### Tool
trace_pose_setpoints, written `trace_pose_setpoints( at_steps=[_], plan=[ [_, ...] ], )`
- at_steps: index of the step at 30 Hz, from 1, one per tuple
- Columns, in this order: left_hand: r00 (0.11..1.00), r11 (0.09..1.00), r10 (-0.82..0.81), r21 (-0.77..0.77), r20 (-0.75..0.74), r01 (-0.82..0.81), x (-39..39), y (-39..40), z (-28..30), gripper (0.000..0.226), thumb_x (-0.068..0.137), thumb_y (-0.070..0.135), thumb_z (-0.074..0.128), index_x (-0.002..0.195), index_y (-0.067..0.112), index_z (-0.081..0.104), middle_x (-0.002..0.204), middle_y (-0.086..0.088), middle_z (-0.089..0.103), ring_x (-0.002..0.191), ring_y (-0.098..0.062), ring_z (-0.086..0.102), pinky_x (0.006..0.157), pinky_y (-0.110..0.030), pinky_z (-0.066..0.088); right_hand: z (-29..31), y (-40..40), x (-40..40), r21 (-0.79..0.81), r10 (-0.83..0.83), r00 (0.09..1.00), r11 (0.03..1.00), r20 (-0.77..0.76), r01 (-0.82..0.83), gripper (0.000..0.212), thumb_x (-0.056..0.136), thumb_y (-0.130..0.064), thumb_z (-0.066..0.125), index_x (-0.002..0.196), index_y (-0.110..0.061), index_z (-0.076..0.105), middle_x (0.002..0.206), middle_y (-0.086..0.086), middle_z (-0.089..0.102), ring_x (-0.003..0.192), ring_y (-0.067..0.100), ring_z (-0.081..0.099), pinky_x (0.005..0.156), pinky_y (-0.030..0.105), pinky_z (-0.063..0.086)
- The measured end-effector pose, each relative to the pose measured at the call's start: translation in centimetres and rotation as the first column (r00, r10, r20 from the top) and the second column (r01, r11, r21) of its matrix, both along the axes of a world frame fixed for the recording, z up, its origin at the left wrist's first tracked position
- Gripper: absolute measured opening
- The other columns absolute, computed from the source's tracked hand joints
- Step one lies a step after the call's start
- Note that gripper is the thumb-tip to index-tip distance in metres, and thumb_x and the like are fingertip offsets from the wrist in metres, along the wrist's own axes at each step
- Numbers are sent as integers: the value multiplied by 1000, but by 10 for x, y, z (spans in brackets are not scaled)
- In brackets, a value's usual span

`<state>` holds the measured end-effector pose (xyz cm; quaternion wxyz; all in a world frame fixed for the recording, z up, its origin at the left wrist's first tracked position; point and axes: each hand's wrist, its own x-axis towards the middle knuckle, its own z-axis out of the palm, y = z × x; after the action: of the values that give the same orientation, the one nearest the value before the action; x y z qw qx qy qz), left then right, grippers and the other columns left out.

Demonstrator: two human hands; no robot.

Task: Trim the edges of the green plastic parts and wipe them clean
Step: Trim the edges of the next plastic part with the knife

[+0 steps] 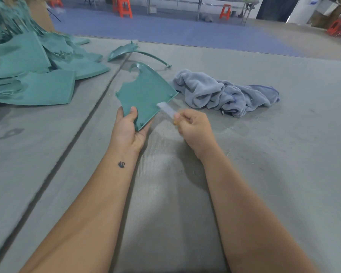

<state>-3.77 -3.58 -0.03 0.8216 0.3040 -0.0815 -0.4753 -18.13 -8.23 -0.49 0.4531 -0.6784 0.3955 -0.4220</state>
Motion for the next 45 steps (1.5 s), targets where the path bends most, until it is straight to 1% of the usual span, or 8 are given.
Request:
trace_pose_setpoints(
  at_steps=[10, 12, 15, 17, 23, 27, 34, 45],
  plan=[
    [996, 1000, 11, -23, -89, -13, 1, 1, 1, 22, 102, 2, 37, 101, 14, 56, 102, -7, 67, 87, -22, 67, 70, -36, 60, 3, 9, 2, -49, 167, 969, 983, -183, -179, 34, 95, -13, 59, 63, -23, 58, 45, -12, 42, 48, 7, 35, 53, 24, 31],
    [992, 999, -28, -45, -121, 22, 1, 3, 2, 23, 102, 4, 36, 104, 14, 57, 103, -8, 68, 88, -23, 68, 74, -38, 59, 5, 8, -1, 28, 161, 986, 987, -39, -160, 32, 96, -13, 57, 65, -19, 59, 43, -12, 43, 41, 5, 33, 46, 19, 29],
    [986, 994, -104, -52, -131, 98, 3, 5, 4, 28, 99, 0, 32, 107, 13, 56, 101, -8, 68, 74, -21, 70, 58, -28, 56, 9, 4, -8, 125, 89, 965, 985, 247, -123, 23, 100, -20, 52, 79, -15, 57, 52, 2, 57, 37, 10, 39, 40, 21, 30],
    [987, 990, -139, -40, -82, 136, 4, 5, 5, 36, 95, -6, 30, 114, 11, 55, 102, -9, 69, 78, -22, 70, 61, -28, 58, 9, 2, -9, 126, 78, 954, 985, 291, -119, 19, 102, -24, 50, 85, -17, 57, 59, 4, 63, 39, 12, 42, 41, 22, 33],
    [988, 989, -140, -34, 66, 142, 3, 2, 4, 35, 99, -7, 34, 121, 13, 52, 94, -7, 72, 76, -18, 72, 71, -30, 60, 9, -1, -3, 168, 68, 990, 982, 125, -88, 48, 105, -39, 32, 84, -25, 72, 60, -8, 41, 52, 2, 37, 55, 14, 33],
    [990, 987, -141, -80, 7, 141, 4, 2, 4, 26, 102, 1, 33, 110, 11, 56, 84, -6, 75, 75, -18, 73, 66, -30, 60, 11, 4, -2, 79, 152, 988, 986, -27, -149, 32, 104, -28, 43, 84, -25, 68, 70, -16, 52, 68, 1, 46, 70, 18, 35],
    [993, 990, -118, -76, -7, 117, 3, 1, 6, 28, 102, 0, 32, 102, 10, 59, 81, -6, 75, 73, -16, 72, 66, -26, 59, 13, 11, -3, 120, 369, 929, 924, -33, -363, 23, 101, -17, 51, 79, -17, 59, 51, -5, 53, 44, 5, 41, 46, 16, 35],
    [986, 984, -168, -71, -10, 166, 1, 3, 7, 26, 102, 0, 32, 105, 4, 57, 80, -9, 74, 69, -20, 72, 64, -30, 60, 11, 13, 0, 100, 356, 934, 931, -24, -352, 31, 100, -10, 51, 71, -17, 59, 50, -4, 42, 48, 7, 34, 50, 18, 30]
  ],
)
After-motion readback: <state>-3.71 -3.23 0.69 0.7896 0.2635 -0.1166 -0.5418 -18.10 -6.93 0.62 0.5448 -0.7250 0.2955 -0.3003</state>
